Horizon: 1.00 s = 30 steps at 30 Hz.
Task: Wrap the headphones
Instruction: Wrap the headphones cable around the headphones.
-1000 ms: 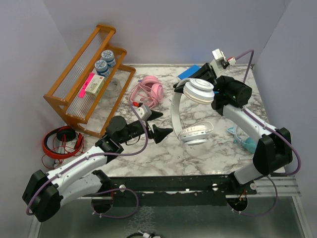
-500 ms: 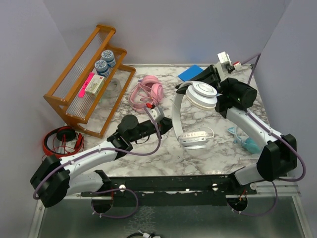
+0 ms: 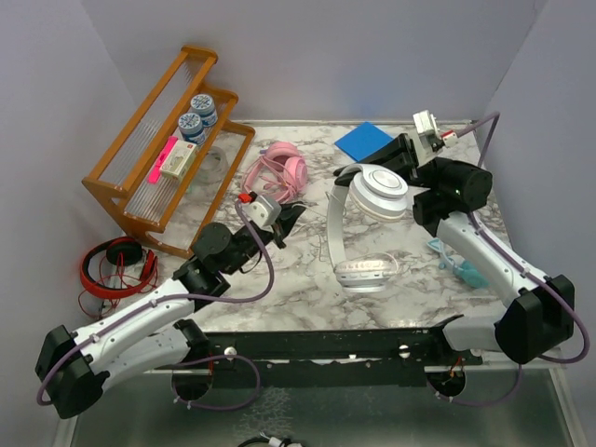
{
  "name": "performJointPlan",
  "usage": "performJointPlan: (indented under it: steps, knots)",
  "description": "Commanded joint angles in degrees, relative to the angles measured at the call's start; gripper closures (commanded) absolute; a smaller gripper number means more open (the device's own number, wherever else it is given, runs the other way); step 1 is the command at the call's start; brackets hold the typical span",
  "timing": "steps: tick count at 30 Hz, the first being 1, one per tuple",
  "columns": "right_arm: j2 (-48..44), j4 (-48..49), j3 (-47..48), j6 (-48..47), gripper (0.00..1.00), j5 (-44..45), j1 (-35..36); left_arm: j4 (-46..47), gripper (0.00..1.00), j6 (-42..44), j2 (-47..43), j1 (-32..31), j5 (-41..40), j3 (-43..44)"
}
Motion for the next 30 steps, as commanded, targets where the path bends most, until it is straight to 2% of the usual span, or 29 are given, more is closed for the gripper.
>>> performJointPlan:
  steps: [1,4,7,8,9,10,11,13,18,21,25,30]
  knots:
    - [0.1,3.2,-3.7,4.7,0.99,0.2,-0.2,-4.4,1.0,5.2,3.7,0.0,-6.0,6.3]
    - [-0.4,8.5,-6.4,7.7,0.99,1.7,0.0,-5.5,1.0,4.9,10.4,0.0,-3.4,12.1]
    - [-0.9,11.4,-8.5,7.7,0.99,3.5,0.5,-5.7,0.98,3.1,19.2,0.0,3.3,19.3]
    - [-1.7,11.5,-9.9,7.0,0.99,5.4,0.5,-5.7,0.87,1.7,22.2,0.0,4.2,21.5]
    - [-2.8,11.0,-11.7,5.4,0.99,8.0,0.5,-6.0,0.63,0.2,24.5,0.0,4.1,23.1]
    - [-4.2,9.3,-13.4,3.7,0.99,10.8,0.5,-6.8,0.43,-1.5,25.9,0.0,3.1,24.2]
    - [-5.6,7.1,-14.8,1.3,0.99,12.9,0.5,-7.2,0.32,-3.7,26.5,0.0,1.5,24.4]
    - [-8.2,2.9,-16.9,-3.6,0.99,16.0,0.5,-8.6,0.22,-5.5,25.4,0.1,-0.8,23.5]
    - [-10.5,-3.2,-19.1,-10.3,0.99,17.7,0.5,-25.4,0.21,-8.8,18.7,0.4,-9.6,23.1]
    - [-9.7,-1.8,-20.2,-10.0,0.99,18.0,0.5,-34.3,0.23,-12.5,13.0,0.6,-13.3,21.9]
    - [-7.6,3.0,-20.6,-6.8,0.99,17.1,0.4,-34.1,0.29,-15.8,5.6,0.7,-13.2,16.8]
    - [-7.7,2.3,-19.2,-5.7,0.99,16.2,0.3,-33.2,0.28,-17.3,-0.3,0.8,-12.2,12.9]
